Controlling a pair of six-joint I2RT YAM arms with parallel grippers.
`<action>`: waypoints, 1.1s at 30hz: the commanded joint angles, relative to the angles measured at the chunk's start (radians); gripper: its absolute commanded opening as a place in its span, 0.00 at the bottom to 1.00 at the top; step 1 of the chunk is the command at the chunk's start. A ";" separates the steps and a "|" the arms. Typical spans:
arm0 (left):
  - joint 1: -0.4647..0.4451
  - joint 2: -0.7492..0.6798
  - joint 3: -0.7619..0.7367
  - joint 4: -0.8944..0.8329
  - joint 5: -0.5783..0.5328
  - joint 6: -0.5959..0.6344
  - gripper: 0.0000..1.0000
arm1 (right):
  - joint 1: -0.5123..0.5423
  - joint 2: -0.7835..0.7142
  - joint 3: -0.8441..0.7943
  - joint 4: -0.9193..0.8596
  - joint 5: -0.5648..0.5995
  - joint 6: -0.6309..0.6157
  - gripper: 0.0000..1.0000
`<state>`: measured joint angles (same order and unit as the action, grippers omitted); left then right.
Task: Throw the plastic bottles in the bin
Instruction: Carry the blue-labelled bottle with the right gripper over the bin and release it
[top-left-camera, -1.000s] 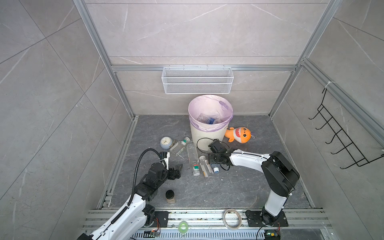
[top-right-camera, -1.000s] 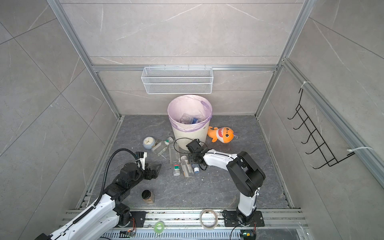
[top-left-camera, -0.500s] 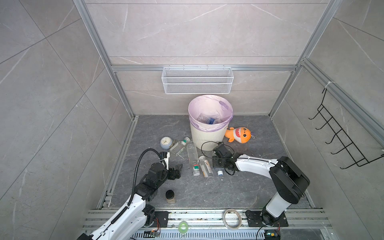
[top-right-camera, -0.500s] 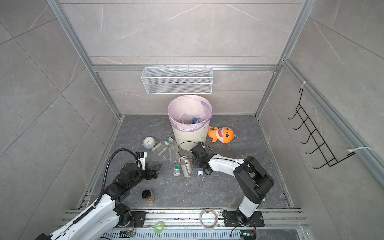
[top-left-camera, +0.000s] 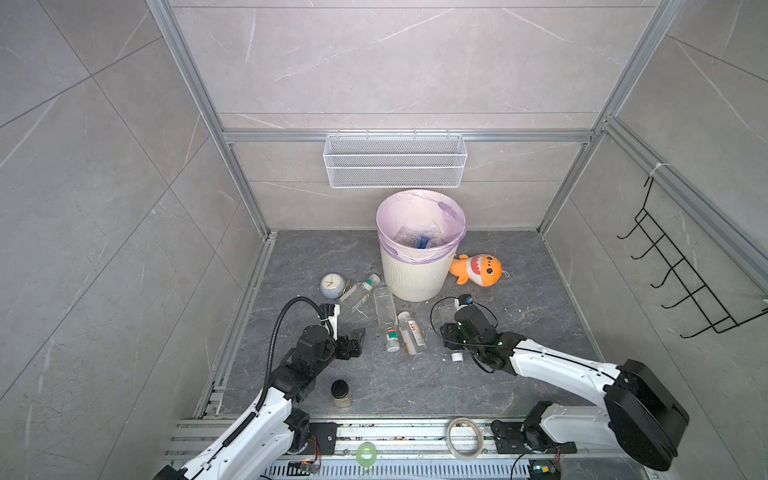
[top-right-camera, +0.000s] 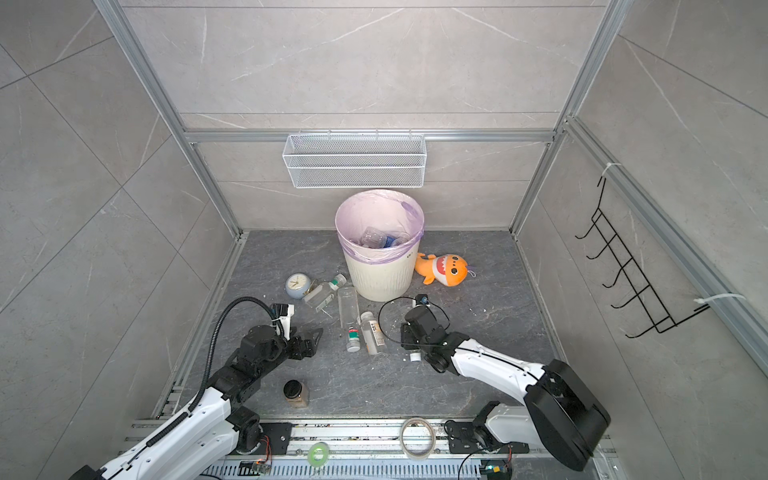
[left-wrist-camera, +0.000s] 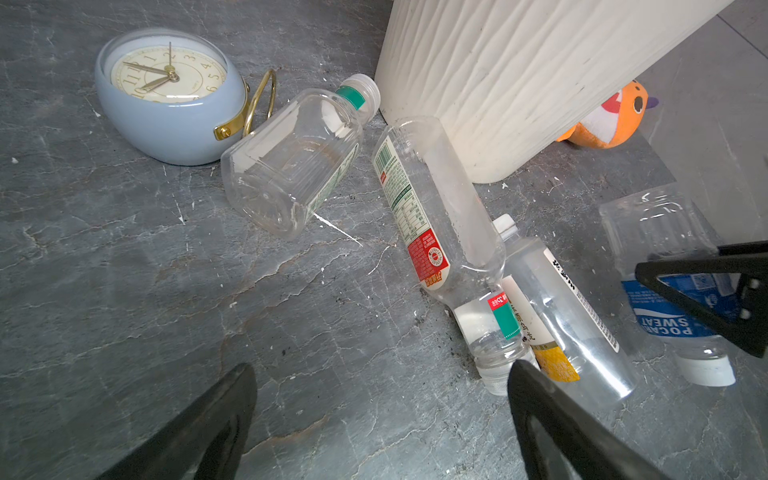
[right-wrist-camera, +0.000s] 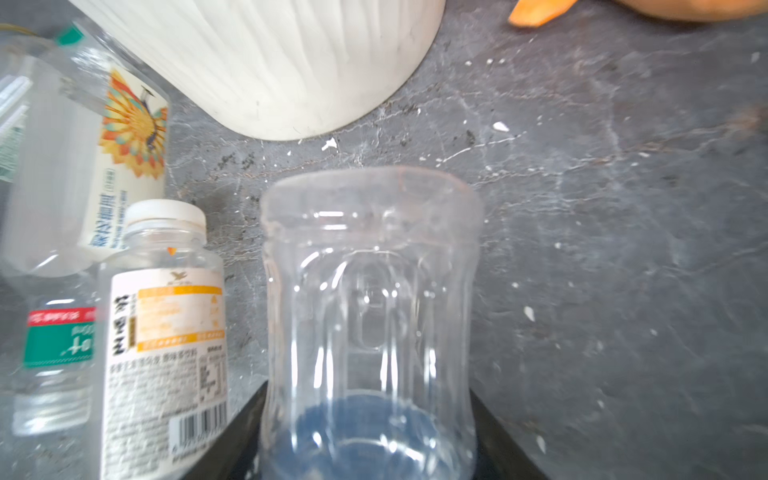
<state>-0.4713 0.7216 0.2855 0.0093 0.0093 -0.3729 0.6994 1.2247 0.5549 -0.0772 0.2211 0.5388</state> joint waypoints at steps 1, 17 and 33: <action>0.000 0.002 0.001 0.052 0.007 0.023 0.96 | 0.005 -0.096 -0.043 0.006 0.028 -0.020 0.61; 0.000 -0.013 -0.003 0.049 0.006 0.022 0.96 | 0.015 -0.427 0.227 -0.314 0.127 -0.111 0.64; 0.000 -0.026 -0.005 0.041 0.004 0.020 0.96 | -0.154 0.754 1.987 -0.723 0.120 -0.246 0.99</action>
<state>-0.4713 0.7097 0.2836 0.0093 0.0093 -0.3729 0.5762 1.7832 2.2978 -0.5797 0.3222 0.3210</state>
